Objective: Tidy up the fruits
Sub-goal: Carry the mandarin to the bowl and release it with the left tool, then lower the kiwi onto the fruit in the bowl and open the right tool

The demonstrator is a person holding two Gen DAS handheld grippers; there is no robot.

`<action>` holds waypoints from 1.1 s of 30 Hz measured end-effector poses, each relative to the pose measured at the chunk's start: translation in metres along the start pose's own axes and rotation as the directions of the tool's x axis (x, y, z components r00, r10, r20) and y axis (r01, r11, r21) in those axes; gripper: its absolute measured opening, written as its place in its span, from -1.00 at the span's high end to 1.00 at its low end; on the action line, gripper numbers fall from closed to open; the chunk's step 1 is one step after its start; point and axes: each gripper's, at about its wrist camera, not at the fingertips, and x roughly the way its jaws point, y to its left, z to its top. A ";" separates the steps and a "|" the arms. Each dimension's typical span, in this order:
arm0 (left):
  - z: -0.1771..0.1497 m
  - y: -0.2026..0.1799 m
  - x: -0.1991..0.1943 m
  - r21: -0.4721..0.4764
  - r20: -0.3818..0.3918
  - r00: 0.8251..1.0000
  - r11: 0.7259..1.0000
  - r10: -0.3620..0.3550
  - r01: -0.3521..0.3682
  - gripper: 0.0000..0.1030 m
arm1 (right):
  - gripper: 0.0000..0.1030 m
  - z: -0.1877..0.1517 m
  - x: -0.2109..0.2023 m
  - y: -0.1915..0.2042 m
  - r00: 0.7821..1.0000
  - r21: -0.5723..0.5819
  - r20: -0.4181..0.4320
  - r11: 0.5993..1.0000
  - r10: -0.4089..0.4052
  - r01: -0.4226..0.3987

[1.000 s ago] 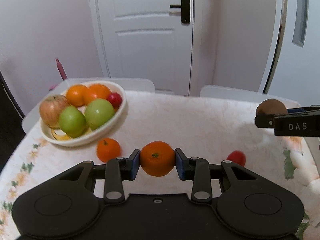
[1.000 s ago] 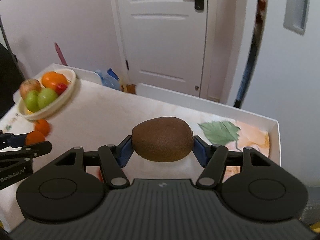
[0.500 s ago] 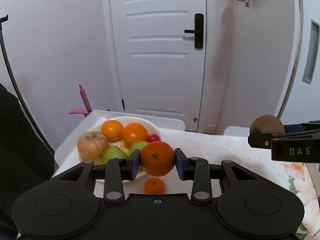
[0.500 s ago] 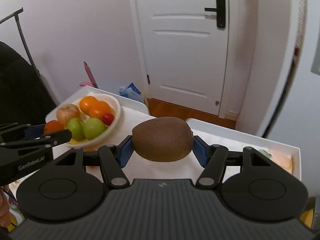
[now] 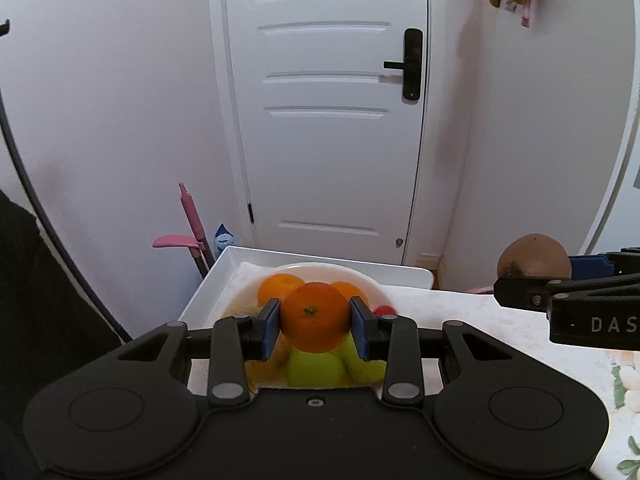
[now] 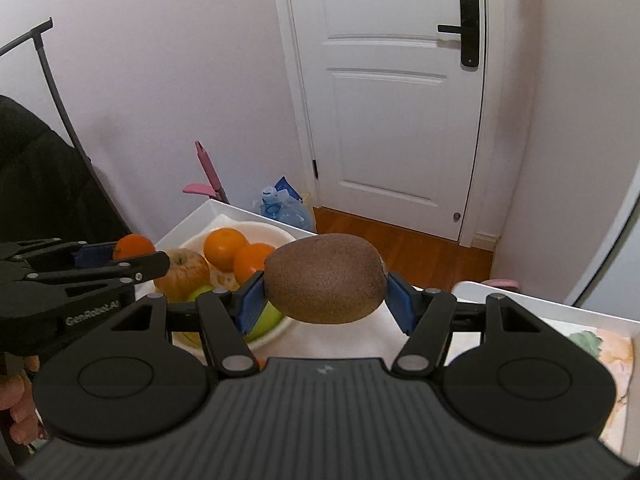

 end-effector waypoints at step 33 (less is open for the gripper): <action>-0.003 0.050 0.060 0.191 -0.029 0.988 0.969 -0.152 0.155 -0.85 | -0.52 0.027 0.075 0.042 0.993 0.084 -0.025 0.989 -0.117 0.118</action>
